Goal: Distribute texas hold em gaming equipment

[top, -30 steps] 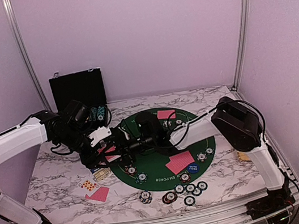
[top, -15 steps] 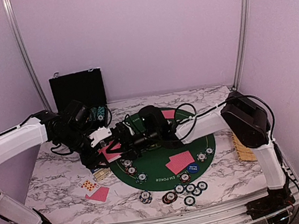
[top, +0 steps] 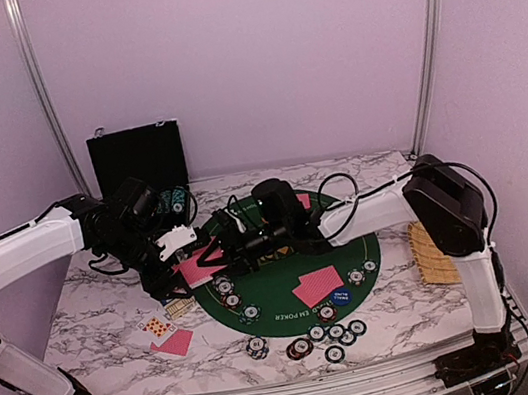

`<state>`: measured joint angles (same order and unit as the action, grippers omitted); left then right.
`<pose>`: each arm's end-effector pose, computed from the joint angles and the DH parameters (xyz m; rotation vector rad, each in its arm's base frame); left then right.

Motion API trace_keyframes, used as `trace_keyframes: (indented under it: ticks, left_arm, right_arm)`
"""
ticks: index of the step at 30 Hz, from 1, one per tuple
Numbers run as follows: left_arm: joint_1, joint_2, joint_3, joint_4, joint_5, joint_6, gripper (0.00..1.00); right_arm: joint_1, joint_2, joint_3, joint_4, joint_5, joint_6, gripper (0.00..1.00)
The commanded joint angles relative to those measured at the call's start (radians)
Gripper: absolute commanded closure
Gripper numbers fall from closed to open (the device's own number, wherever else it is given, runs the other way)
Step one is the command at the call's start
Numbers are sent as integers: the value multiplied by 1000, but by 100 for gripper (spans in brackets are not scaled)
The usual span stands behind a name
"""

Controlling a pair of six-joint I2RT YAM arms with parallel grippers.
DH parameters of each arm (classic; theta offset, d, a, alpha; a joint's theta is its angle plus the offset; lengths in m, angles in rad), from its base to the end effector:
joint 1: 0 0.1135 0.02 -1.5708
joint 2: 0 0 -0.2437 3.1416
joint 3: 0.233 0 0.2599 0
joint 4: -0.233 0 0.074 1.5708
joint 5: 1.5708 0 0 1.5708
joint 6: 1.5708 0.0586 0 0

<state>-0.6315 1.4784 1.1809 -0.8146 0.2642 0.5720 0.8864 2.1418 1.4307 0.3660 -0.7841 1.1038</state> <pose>0.2450 -0.1981 0.2223 1.5784 2.1523 -0.3729 0.2784 0.4067 0.1599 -0.4214 2.3944 1.9025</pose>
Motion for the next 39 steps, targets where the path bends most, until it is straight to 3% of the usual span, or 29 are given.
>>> trace_keyframes:
  ticks: [1, 9, 14, 19, 28, 39]
  left_arm:
    - [-2, -21, 18, -12, 23, 5, 100]
    - [-2, -22, 17, -14, 25, 5, 100]
    - [-2, -24, 16, -14, 24, 5, 100]
    - [-2, -25, 17, -17, 24, 5, 100]
    - [-2, -25, 13, -18, 24, 2, 100]
    - [1, -27, 0, -18, 5, 8, 100]
  right_arm:
    - [-18, -55, -25, -47, 5, -26, 61]
    - [-23, -102, -58, -30, -4, -17, 55]
    - [-23, -121, -71, -26, -6, -13, 57]
    - [-27, -140, -90, -27, -7, -14, 64]
    - [-44, -187, -88, -150, 21, -98, 91]
    - [-82, -213, 36, -513, 95, -336, 96]
